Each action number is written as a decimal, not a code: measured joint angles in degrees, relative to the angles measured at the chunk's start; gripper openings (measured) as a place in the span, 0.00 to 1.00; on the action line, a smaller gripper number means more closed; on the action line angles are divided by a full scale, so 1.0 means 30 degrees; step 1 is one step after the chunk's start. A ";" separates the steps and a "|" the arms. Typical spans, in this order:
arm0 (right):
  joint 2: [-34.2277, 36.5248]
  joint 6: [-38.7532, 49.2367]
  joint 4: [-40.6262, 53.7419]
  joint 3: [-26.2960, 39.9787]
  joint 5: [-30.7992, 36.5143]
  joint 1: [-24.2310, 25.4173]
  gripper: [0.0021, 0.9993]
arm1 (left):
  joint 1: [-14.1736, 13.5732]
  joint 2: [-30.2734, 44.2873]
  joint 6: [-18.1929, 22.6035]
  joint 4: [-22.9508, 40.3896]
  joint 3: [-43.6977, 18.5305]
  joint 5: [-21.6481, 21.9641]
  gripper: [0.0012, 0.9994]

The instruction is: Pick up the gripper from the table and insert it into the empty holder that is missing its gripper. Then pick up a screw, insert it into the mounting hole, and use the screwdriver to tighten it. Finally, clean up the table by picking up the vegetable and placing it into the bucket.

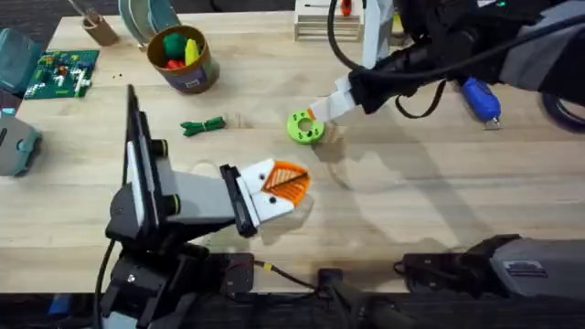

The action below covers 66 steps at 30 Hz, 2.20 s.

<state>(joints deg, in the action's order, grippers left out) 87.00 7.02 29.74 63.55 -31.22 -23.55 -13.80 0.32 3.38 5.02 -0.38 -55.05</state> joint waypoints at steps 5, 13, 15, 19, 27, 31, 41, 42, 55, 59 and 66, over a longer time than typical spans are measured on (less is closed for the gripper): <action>0.0226 -0.0916 -0.0062 0.0000 0.0355 -0.0212 0.90 | 0.0000 -0.0004 -0.0226 0.0284 0.0000 -0.2017 0.00; 0.0466 -0.1019 -0.0065 0.0000 0.5399 -0.2727 0.90 | 0.0000 -0.0006 -0.0291 0.0408 0.0000 -0.2881 0.00; 0.0466 -0.0967 -0.0058 0.0000 0.6351 -0.3304 0.90 | 0.0000 -0.0003 -0.0407 0.0415 0.0000 -0.2937 0.00; 0.0466 -0.0916 -0.0036 0.0000 0.7404 -0.3866 0.90 | 0.0000 -0.0002 -0.0697 0.0430 0.0000 -0.3026 0.00; 0.0466 -0.1491 -0.0211 0.0000 0.8001 -0.4153 0.90 | 0.0000 0.0000 -0.0928 0.0466 0.0000 -0.3167 0.00; 0.0515 -0.1749 -0.0223 0.0007 0.8124 -0.4245 0.90 | 0.0000 0.0000 -0.1234 0.0473 0.0000 -0.3213 0.00; 0.2248 -0.2285 -0.0280 0.0015 0.8138 -0.5168 0.90 | 0.0000 -0.0003 -0.1457 0.0481 0.0000 -0.3239 0.00; 0.2441 -0.2352 -0.0291 0.0015 0.8138 -0.5247 0.90 | 0.0000 -0.0005 -0.1457 0.0481 0.0000 -0.3234 0.00; 0.3577 -0.2846 -0.1504 0.0015 0.9046 -0.5340 0.81 | 0.0000 -0.0006 -0.1508 0.0481 0.0000 -0.3239 0.00; 0.3577 -0.2868 -0.1712 0.0015 0.9166 -0.5341 0.71 | 0.0000 -0.0007 -0.1508 0.0473 0.0000 -0.3239 0.00; 0.3577 -0.2921 -0.1807 0.0015 0.9195 -0.5416 0.62 | 0.0000 -0.0007 -0.1515 0.0481 0.0000 -0.3239 0.00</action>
<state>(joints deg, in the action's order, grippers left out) 97.73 -1.74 24.32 63.59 -3.64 -39.80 -13.80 0.30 -1.17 6.46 -0.38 -64.77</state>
